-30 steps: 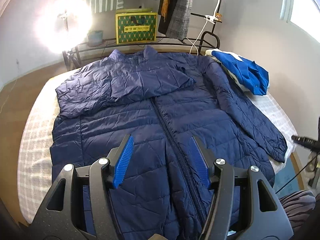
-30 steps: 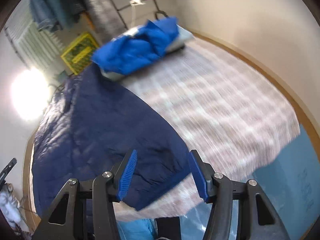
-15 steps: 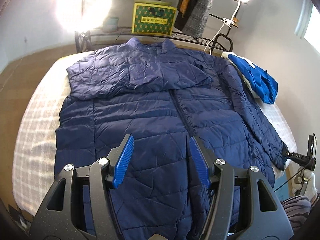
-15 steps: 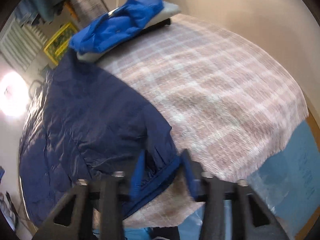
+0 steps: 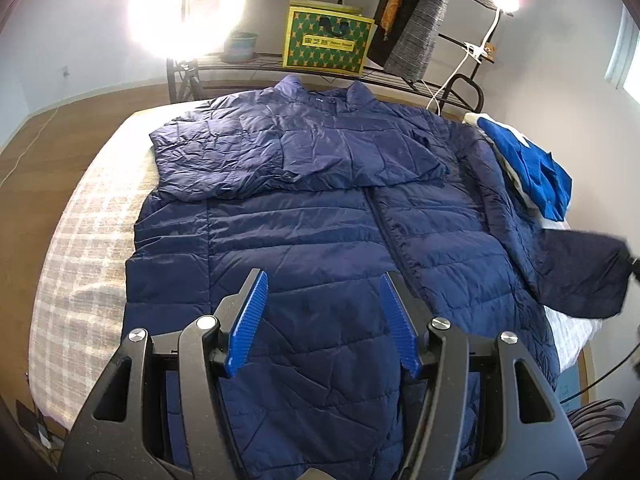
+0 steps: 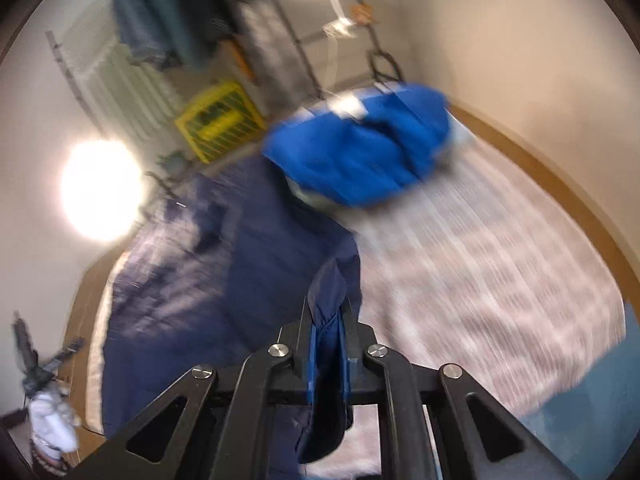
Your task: Fold large clothes
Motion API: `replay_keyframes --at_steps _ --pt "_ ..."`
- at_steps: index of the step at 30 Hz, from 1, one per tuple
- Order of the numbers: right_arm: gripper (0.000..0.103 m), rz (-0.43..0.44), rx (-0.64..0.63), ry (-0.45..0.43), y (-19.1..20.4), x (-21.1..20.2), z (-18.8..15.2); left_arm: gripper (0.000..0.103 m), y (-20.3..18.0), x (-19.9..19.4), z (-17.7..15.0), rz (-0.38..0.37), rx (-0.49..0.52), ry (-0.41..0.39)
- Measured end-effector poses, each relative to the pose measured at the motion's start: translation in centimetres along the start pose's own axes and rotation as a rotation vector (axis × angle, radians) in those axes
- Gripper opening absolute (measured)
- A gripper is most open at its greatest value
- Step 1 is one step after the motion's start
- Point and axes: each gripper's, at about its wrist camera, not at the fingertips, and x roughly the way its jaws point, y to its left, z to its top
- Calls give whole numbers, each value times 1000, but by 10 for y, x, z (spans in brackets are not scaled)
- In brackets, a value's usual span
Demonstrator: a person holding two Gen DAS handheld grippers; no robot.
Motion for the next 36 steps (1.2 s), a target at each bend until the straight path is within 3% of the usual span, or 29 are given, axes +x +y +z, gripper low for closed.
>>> replay_keyframes --at_steps 7,18,23,30,36 --pt "6 122 -136 -92 101 -8 63 60 25 -5 17 -20 -120 -44" --pt "6 225 -322 -44 255 79 101 60 68 -13 26 36 -207 -73" --pt "6 255 -364 13 300 134 98 60 81 -22 29 29 -257 -94" --pt "6 287 -443 125 373 228 68 60 92 -24 31 49 -261 -92" --pt "6 293 -504 186 404 283 40 60 105 -21 31 70 -279 -79"
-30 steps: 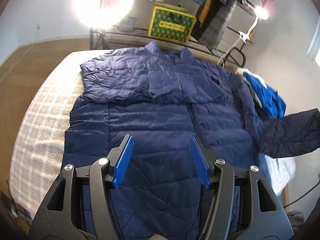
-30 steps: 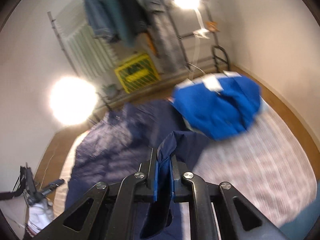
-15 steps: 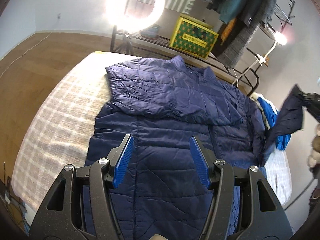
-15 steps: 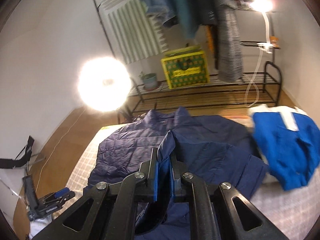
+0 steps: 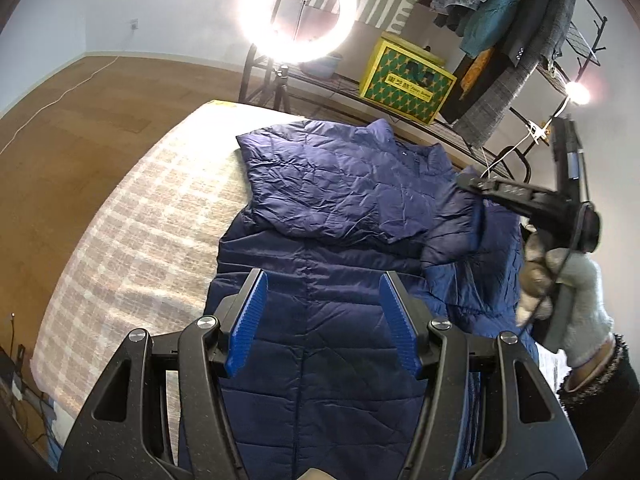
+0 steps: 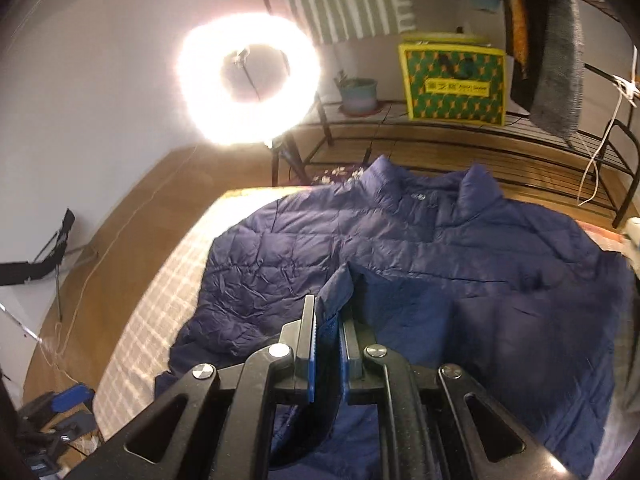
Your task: Fold large clothes
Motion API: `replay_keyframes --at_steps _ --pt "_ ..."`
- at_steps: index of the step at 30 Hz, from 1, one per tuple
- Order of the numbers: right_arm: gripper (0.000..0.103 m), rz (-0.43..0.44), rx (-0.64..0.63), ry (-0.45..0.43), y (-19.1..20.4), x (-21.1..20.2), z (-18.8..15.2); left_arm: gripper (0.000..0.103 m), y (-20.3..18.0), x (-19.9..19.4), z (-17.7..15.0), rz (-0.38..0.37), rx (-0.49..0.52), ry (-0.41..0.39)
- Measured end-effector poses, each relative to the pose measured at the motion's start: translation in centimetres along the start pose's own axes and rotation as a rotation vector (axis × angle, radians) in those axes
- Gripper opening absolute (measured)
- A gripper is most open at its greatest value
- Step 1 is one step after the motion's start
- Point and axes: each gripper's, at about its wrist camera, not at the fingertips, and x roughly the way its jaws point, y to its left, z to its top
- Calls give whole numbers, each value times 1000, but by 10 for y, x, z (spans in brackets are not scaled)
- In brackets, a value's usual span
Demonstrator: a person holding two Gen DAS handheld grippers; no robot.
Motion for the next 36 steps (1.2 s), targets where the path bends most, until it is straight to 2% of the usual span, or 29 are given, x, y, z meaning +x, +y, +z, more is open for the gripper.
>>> replay_keyframes --at_steps 6,13,16,17,18,19,22,26,29,32,36 --pt "6 -11 8 27 -11 26 -3 60 -6 2 2 -18 6 5" --pt "9 17 27 7 -27 29 -3 60 -16 8 -2 -18 24 22" --pt "27 28 34 0 -30 30 -5 60 -18 12 -1 -22 18 28" --pt "42 30 38 -6 -32 30 -5 60 -19 13 -1 -23 18 30" --pt "49 36 45 -15 -33 28 -5 60 -20 14 0 -25 18 31" --pt "49 42 51 -20 -34 26 -5 60 -23 16 0 -29 23 34" --pt "59 76 83 -31 -41 16 -6 60 -27 21 2 -37 43 39" --pt "60 77 135 -38 -58 -20 -18 60 -32 37 6 -41 83 61" --pt "60 22 198 -33 -81 -51 -35 60 -36 56 14 -60 102 84" --pt "60 -34 322 9 -119 -82 -64 60 -37 84 30 -76 108 104" --pt "62 -140 430 10 -154 -121 -100 60 -27 125 49 -94 51 135"
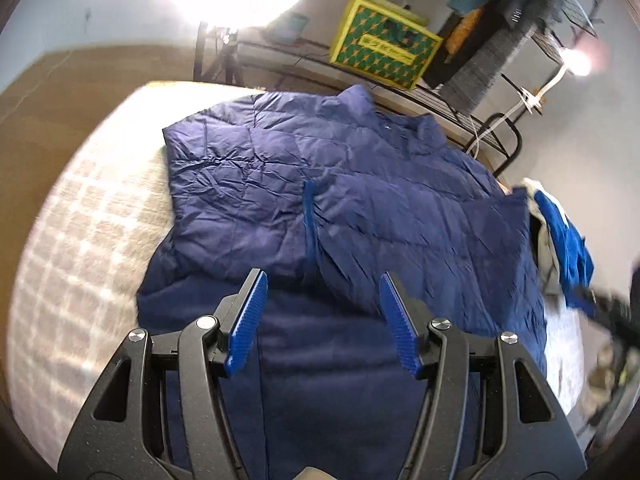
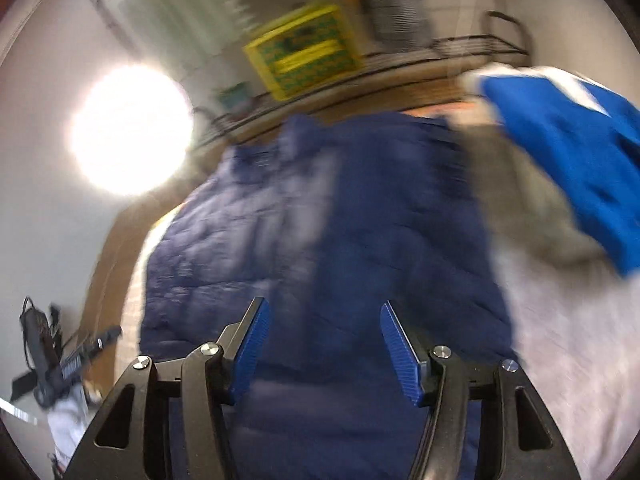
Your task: Fold large clothes
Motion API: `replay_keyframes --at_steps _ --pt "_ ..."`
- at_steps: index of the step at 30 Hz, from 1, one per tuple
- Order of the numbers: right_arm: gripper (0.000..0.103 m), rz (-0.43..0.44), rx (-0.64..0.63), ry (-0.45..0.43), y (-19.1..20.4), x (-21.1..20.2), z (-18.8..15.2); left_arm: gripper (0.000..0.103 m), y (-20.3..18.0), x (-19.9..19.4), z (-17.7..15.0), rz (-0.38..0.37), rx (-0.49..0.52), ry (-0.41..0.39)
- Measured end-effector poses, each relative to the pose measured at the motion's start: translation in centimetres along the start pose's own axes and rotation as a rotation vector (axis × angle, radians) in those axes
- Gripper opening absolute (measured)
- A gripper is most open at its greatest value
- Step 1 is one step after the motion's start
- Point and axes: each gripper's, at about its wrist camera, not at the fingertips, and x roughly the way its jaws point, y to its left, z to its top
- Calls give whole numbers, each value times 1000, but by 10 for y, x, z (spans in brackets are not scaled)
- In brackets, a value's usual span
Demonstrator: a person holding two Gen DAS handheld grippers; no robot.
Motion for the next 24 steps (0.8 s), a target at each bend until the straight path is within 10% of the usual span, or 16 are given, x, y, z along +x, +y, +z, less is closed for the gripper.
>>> replay_keyframes --at_steps 15,20,24 --pt "60 -202 41 -21 -75 42 9 60 6 86 36 -44 -96 100" --pt "60 -278 -53 -11 -69 56 14 2 -14 101 40 10 0 104" --pt "60 -301 -87 -10 -63 61 15 2 -27 82 53 33 53 -13"
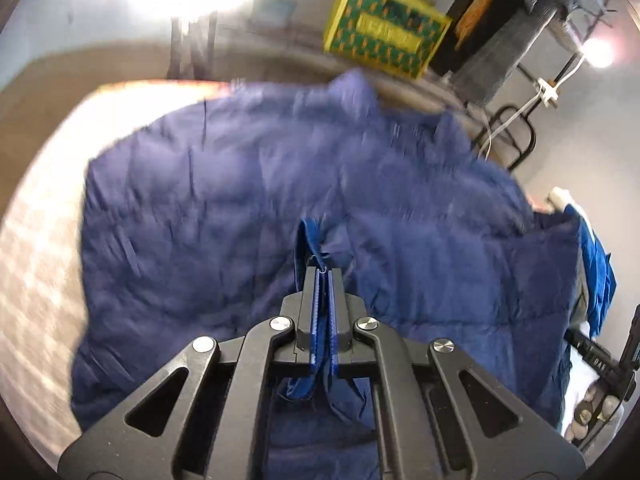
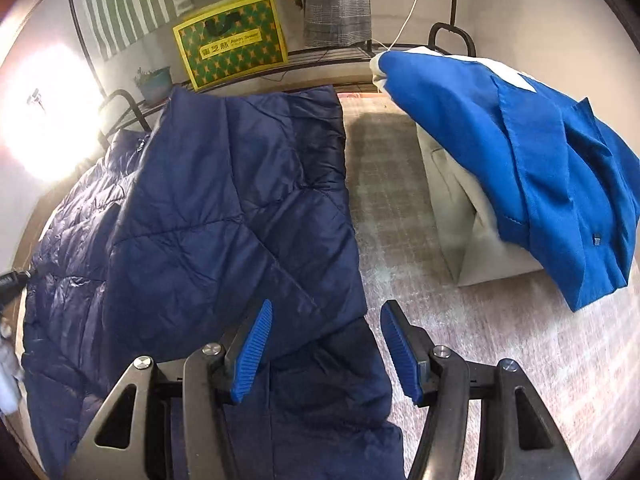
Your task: Fold large clothes
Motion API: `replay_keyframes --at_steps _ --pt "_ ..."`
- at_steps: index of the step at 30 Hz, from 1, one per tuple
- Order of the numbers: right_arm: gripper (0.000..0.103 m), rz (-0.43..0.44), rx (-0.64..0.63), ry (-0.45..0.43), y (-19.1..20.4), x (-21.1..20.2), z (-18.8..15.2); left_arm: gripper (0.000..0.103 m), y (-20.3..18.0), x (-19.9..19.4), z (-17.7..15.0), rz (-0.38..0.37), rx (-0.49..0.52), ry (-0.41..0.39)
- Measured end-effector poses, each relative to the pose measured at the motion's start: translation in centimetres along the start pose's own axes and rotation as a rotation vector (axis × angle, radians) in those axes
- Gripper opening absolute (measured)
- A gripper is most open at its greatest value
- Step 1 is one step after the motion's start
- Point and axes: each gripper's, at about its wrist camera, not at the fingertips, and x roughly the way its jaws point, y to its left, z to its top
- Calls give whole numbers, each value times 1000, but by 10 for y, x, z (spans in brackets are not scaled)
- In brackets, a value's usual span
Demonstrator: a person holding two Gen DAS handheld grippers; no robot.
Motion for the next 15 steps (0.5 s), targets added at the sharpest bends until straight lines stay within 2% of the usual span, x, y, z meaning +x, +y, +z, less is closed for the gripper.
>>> replay_keyframes --at_steps 2,3,6,11,14,15 --pt "54 -13 -9 -3 2 2 -1 2 2 -9 13 22 3 -55" --pt "47 -17 -15 -7 4 2 0 2 6 -11 18 35 2 -66" --pt "38 -2 -23 -19 9 -1 2 1 20 -10 30 78 -10 -83" --pt "35 31 -114 -63 32 -8 3 1 42 7 30 111 -47 -60" --pt "32 -8 -153 -46 40 1 2 1 41 22 23 143 -18 -34" --pt "28 -16 -143 -26 38 7 2 1 40 25 21 154 -5 -31"
